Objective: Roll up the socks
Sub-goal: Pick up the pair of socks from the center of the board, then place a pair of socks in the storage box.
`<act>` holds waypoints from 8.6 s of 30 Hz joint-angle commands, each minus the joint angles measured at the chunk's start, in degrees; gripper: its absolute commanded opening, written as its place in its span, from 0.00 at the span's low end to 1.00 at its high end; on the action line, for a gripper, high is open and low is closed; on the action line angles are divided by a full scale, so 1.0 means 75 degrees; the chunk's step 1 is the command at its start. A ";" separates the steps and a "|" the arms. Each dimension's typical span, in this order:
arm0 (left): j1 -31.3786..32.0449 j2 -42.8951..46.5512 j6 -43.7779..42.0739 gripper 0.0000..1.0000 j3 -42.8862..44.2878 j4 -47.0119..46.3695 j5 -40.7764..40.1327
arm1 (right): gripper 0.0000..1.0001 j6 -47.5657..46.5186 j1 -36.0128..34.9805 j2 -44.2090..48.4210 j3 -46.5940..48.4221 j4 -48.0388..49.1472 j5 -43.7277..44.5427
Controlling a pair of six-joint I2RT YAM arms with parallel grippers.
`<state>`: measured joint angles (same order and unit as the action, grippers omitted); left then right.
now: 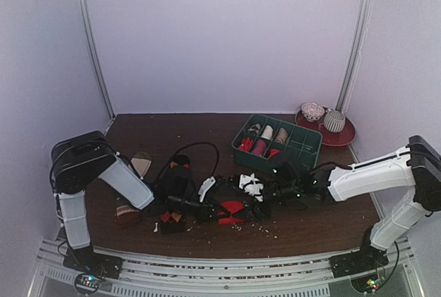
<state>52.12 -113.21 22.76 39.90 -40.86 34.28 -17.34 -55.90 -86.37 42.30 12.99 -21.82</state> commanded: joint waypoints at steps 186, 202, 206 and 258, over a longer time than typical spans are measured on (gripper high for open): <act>-0.0985 0.5225 -0.1615 0.98 0.0164 0.3249 -0.4395 | 0.00 1.2336 0.3026 -0.0901 0.2843 -0.3953 0.6199; -0.0984 0.5222 -0.1873 0.98 0.0130 0.3350 -0.4377 | 0.00 1.3009 0.3133 -0.1471 0.2429 -0.3547 0.5279; -0.0984 0.5301 -0.1880 0.98 0.0107 0.3362 -0.4340 | 0.00 1.3062 0.3187 -0.1640 0.2587 -0.3835 0.5345; -0.0972 0.5307 -0.2139 0.98 0.0258 0.3680 -0.4084 | 0.00 1.3992 0.4476 -0.3781 0.3688 -0.6382 0.3329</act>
<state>44.99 -74.28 7.97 40.88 -11.97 2.42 88.40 -24.75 -108.66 74.43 -27.73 3.51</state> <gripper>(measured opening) 0.982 0.225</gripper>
